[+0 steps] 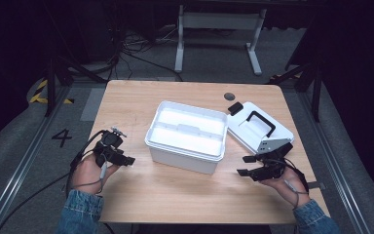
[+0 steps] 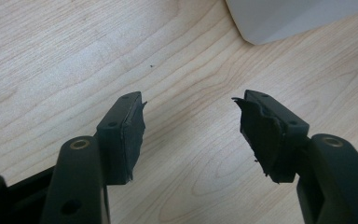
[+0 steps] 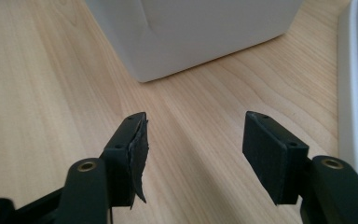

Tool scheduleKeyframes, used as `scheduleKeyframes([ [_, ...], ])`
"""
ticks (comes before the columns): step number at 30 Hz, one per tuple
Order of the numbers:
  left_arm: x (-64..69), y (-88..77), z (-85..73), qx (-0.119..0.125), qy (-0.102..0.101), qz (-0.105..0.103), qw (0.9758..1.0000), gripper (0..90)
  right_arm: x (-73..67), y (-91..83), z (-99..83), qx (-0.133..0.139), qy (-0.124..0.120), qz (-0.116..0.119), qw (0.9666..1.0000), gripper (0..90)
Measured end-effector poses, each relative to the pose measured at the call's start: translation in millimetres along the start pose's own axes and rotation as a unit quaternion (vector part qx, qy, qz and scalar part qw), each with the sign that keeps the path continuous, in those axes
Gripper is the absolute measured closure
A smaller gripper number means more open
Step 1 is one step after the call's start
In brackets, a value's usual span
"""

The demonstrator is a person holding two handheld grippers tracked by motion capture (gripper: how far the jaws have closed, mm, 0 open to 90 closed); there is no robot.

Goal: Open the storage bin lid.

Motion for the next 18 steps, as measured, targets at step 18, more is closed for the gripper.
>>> scheduleKeyframes([
  [18,-0.4,3.0,1.8,-0.002,0.002,0.003,1.0000,40.3,-8.4,28.7,-7.7,-0.015,-0.025,-0.012,0.9995,41.8],
])
Point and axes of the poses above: each handheld gripper's, and its own axes: y roughly forward along the jaws, z roughly out of its top, x roughly to its right, the point moved 5 cm from there along y, roughly forward along the jaws, and after that the axes turned 15 degrees about -x, right-handed, at the moved point
